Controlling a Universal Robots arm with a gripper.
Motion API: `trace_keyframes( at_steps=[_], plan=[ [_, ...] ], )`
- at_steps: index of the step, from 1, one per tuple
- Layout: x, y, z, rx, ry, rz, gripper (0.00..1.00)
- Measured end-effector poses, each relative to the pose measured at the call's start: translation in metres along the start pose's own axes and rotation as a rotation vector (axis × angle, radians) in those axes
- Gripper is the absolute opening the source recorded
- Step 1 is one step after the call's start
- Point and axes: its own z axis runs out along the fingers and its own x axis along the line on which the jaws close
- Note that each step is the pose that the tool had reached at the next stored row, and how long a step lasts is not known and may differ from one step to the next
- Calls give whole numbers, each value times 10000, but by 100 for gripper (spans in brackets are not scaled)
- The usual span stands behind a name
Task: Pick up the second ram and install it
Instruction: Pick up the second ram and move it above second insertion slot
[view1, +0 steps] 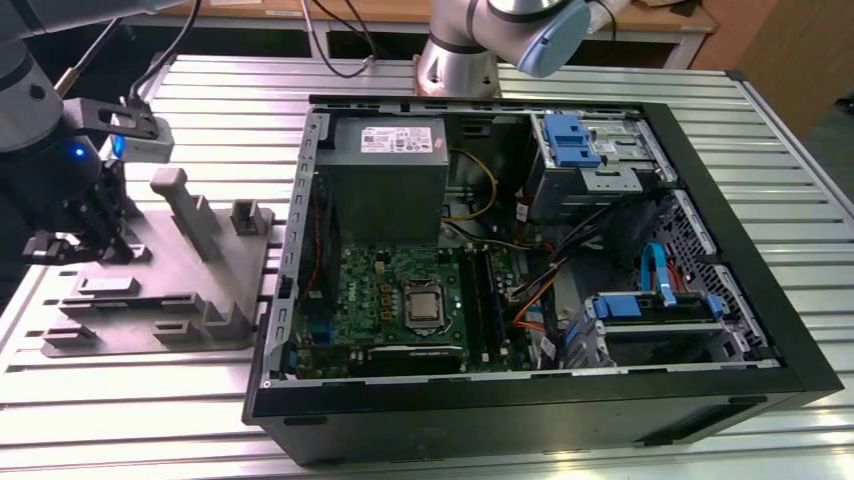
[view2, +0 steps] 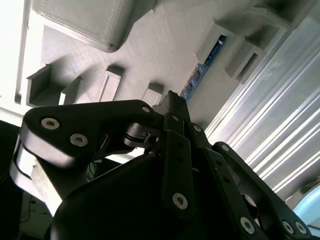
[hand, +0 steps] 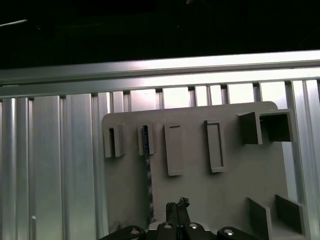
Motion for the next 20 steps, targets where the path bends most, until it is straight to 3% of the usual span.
trace_keyframes(
  at_steps=[1,3,6,9,13,17,20],
  plan=[
    [0,0,0,5,48,-4,10],
    [1,0,0,3,56,-6,10],
    [9,3,5,58,-104,-22,10],
    [43,6,17,121,-200,-45,10],
    [119,9,34,132,-343,-60,10],
    [200,10,52,123,-454,-64,10],
    [259,8,67,121,-495,-66,10]
  ],
)
